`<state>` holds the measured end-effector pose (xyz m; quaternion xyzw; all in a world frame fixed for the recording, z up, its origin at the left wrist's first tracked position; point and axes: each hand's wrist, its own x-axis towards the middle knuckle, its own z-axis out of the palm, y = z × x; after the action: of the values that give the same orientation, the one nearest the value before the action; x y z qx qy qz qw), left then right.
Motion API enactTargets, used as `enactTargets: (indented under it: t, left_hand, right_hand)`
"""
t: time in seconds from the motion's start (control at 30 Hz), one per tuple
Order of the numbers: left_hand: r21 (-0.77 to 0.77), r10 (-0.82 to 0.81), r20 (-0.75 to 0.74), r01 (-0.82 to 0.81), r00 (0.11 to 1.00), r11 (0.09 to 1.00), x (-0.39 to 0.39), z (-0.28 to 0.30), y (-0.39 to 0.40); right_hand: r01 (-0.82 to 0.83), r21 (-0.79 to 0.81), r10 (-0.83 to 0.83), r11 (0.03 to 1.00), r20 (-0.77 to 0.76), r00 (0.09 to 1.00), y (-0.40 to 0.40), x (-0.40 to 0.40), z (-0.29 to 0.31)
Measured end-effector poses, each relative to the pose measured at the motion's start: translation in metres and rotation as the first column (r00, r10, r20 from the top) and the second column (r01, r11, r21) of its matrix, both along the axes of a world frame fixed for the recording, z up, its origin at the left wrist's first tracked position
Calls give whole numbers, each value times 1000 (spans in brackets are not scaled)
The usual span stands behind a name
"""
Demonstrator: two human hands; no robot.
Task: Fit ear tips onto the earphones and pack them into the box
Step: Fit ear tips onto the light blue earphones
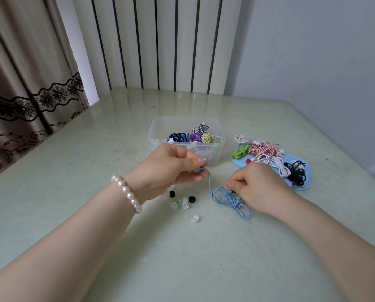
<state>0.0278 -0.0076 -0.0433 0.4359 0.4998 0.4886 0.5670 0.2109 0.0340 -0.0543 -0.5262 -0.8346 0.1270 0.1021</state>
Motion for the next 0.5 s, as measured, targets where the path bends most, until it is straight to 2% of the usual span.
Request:
enactTargets:
  t: [0.1, 0.17, 0.23, 0.27, 0.33, 0.5]
  left_hand:
    - [-50, -10, 143, 17, 990, 999, 1, 3, -1]
    - [-73, -24, 192, 39, 981, 997, 0, 5, -2]
    - [-88, -30, 222, 51, 975, 995, 2, 8, -4]
    - [-93, -37, 235, 61, 971, 994, 3, 9, -5]
    - [-104, -66, 250, 94, 966, 990, 7, 12, -6]
    - [-149, -62, 278, 106, 959, 983, 7, 15, -8]
  right_hand:
    - [-9, 169, 13, 986, -23, 1000, 0, 2, 2]
    - [-23, 304, 88, 952, -201, 976, 0, 3, 2]
    - [-39, 375, 207, 926, -420, 884, -2, 1, 4]
    - [-77, 388, 272, 919, -480, 834, -4, -1, 4]
    - [-154, 403, 362, 902, -514, 777, -6, -6, -1]
    - [-171, 404, 379, 899, -520, 765, -5, -9, -10]
